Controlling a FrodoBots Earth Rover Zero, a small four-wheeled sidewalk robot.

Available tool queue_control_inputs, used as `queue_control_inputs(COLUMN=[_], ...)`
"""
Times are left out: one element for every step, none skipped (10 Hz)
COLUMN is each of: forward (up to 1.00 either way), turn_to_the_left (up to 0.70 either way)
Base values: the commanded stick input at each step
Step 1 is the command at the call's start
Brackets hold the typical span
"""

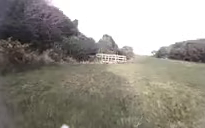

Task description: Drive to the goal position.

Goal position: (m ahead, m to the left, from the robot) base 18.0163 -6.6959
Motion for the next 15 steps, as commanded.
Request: queue_control_inputs(forward=[0.85,0.85,0.85,0.85,0.85,0.85,0.85,0.85,0.85,0.85,0.85,0.85,0.85,0.85,0.85], turn_to_the_left=[0.0,0.0,0.0,0.0,0.0,-0.24,-0.34,-0.34,-0.34,-0.34,-0.34,-0.34,-0.33,-0.14,0.0])
